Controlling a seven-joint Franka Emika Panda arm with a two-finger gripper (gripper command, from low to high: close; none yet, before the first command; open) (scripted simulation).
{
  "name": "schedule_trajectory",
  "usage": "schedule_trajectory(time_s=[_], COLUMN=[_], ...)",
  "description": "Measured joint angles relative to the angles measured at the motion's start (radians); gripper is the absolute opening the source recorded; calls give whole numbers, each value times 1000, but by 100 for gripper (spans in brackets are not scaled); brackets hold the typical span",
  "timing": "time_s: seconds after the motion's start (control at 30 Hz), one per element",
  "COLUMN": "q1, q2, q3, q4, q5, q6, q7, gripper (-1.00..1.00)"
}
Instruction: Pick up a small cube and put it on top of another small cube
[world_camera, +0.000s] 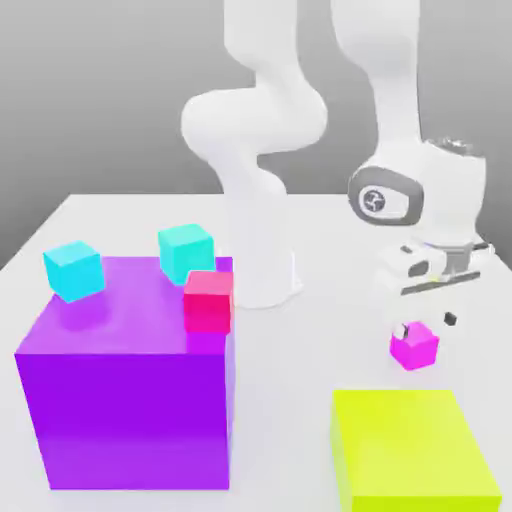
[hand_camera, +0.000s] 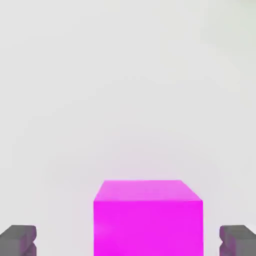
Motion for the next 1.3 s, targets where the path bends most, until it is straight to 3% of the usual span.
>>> schedule_trajectory(time_s=[0.2,0.23,0.43,0.53,0.73,0.93,1.13,1.3], q1=[183,201,209,160,23,-16,21,-87], q2=[94,103,108,78,-17,-115,-201,-281], q3=[-225,-245,-256,-193,-6,100,99,6], q4=[15,15,16,13,-5,-30,-59,27], q5=[-150,-160,-167,-124,66,303,457,443], q6=[76,84,90,65,-6,-73,-135,-310], q7=[107,114,119,89,-47,-220,-337,-334], gripper=[0,-100,-100,-100,-100,-100,-100,-100])
